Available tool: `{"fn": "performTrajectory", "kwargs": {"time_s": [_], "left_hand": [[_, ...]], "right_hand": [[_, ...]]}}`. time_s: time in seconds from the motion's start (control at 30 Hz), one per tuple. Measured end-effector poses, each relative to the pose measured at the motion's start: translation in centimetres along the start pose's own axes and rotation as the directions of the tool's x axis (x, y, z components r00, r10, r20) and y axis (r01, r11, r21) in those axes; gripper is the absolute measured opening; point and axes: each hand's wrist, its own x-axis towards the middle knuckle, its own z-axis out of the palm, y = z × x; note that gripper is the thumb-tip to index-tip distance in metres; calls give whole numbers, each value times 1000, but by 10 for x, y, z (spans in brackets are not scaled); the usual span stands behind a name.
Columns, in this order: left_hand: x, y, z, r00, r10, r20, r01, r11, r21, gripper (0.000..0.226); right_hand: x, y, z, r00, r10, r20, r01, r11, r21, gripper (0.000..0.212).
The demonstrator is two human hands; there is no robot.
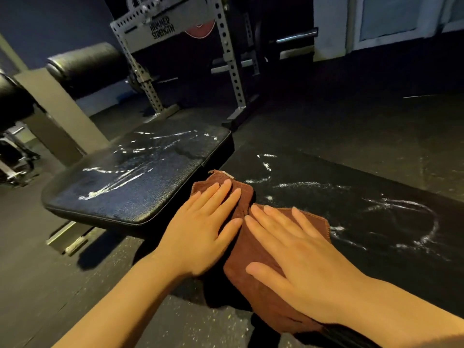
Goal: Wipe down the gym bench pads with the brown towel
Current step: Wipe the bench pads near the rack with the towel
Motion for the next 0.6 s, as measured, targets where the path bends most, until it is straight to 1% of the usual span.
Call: {"fn": "performTrajectory", "kwargs": {"time_s": [0.1,0.2,0.3,0.37,0.43,0.53,0.6], "left_hand": [[19,-1,-2,998,-26,58,24,999,47,84],[35,3,-7,993,-56,101,51,997,49,87],[58,-2,-7,991,-47,124,44,999,28,74],[76,-5,-5,991,-33,133,30,999,24,73],[97,-7,-1,989,-18,146,17,1000,10,71],[131,-10,6,984,-16,176,15,1000,9,54],[152,-9,8,982,-27,185,26,1000,7,52]], "right_hand": [[6,2,-3,999,41,-7,-41,999,5,84],[15,-1,-5,996,95,-5,-95,996,-2,83],[31,4,-7,990,137,-25,-137,991,-11,87],[43,14,-7,986,162,-42,-163,987,-15,95],[57,27,-9,977,204,-58,-205,978,-20,97],[77,45,-16,956,284,-67,-286,958,-21,86],[88,56,-19,941,332,-70,-333,943,-5,81]]}}
